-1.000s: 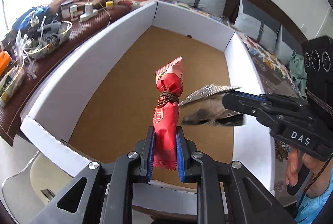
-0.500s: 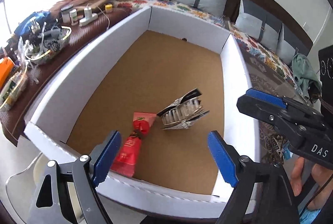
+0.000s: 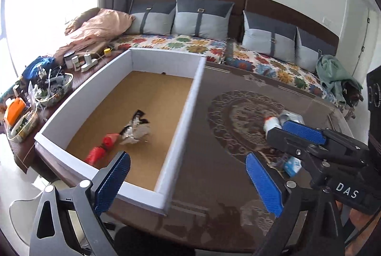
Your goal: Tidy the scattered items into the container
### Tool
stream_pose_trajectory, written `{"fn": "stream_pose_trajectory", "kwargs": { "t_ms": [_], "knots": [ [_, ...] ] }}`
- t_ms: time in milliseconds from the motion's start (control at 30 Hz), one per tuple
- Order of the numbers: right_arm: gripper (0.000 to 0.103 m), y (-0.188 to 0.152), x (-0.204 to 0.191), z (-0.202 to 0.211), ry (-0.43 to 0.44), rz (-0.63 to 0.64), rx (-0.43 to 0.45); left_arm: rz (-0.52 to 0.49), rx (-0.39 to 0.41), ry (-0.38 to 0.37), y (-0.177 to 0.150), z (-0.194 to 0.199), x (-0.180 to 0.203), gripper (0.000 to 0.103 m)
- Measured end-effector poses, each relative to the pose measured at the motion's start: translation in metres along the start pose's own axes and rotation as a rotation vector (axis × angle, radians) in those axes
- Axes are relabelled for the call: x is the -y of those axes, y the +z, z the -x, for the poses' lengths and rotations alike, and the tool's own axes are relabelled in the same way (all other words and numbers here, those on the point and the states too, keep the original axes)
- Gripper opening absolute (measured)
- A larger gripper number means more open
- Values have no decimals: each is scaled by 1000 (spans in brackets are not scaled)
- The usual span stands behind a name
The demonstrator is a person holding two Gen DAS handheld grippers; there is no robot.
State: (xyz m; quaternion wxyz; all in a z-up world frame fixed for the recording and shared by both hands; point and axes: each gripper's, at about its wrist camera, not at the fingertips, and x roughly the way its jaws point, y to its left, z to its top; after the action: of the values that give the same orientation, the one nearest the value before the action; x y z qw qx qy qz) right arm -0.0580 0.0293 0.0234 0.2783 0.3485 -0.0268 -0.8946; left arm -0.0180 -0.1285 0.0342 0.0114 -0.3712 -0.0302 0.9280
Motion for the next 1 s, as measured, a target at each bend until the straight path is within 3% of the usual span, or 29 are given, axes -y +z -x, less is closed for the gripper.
{"fn": "stream_pose_trajectory", "kwargs": {
  "t_ms": [267, 433, 667, 867, 1000],
  "knots": [
    [46, -48, 52, 88, -158, -60, 67, -114, -5, -32, -20, 11, 85, 100],
    [46, -79, 78, 121, -226, -131, 79, -140, 15, -67, -32, 14, 119, 100],
    [46, -113, 98, 144, -341, -179, 79, -201, 8, -37, -53, 8, 152, 100],
    [46, -130, 110, 153, -321, -238, 95, -246, 20, 7, -64, 2, 166, 100],
    [46, -132, 112, 155, -380, -241, 82, -256, 18, 14, -67, -5, 171, 100]
  ]
}}
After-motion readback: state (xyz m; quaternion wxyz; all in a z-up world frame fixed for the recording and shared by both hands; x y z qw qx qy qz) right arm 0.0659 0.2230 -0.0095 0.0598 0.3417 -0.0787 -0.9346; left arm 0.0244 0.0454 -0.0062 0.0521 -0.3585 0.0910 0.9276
